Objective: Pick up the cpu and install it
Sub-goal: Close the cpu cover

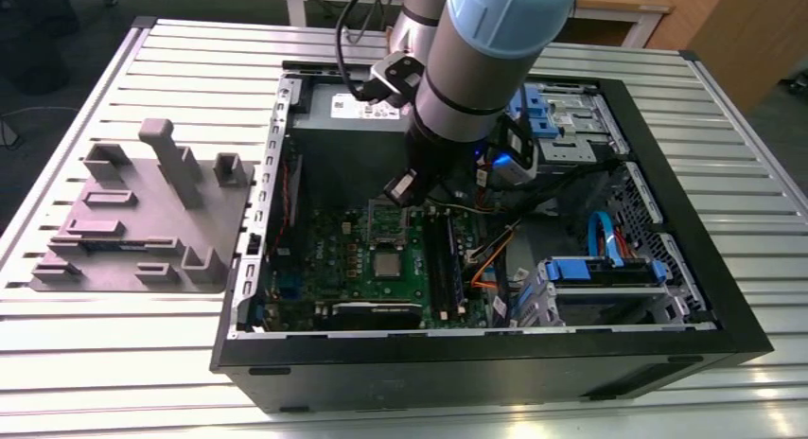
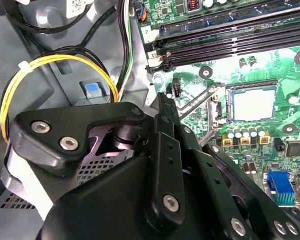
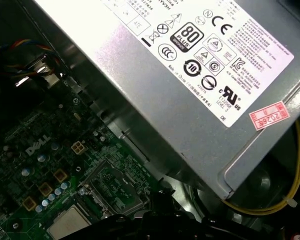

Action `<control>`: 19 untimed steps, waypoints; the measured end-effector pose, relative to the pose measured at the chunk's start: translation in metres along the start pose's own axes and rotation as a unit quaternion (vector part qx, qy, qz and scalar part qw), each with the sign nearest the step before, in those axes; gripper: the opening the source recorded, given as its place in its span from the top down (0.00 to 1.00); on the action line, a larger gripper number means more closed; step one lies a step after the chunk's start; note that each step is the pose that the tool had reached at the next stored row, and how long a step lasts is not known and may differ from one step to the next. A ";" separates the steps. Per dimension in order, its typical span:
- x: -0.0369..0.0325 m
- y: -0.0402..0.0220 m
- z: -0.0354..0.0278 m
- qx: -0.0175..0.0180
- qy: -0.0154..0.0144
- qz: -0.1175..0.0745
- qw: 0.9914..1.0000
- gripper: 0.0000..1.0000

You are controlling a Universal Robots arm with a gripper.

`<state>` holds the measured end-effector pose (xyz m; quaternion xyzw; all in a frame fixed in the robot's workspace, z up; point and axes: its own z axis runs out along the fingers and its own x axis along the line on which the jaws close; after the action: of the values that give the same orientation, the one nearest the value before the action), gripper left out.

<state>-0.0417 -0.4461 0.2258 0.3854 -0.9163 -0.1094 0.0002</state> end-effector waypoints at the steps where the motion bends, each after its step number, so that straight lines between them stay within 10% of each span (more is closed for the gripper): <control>1: 0.0000 0.0002 -0.0009 0.000 0.000 0.000 1.000 0.90; 19: 0.0005 0.0035 -0.0100 0.001 0.004 -0.010 1.000 0.90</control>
<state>-0.0437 -0.4461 0.2362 0.3954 -0.9123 -0.1064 0.0026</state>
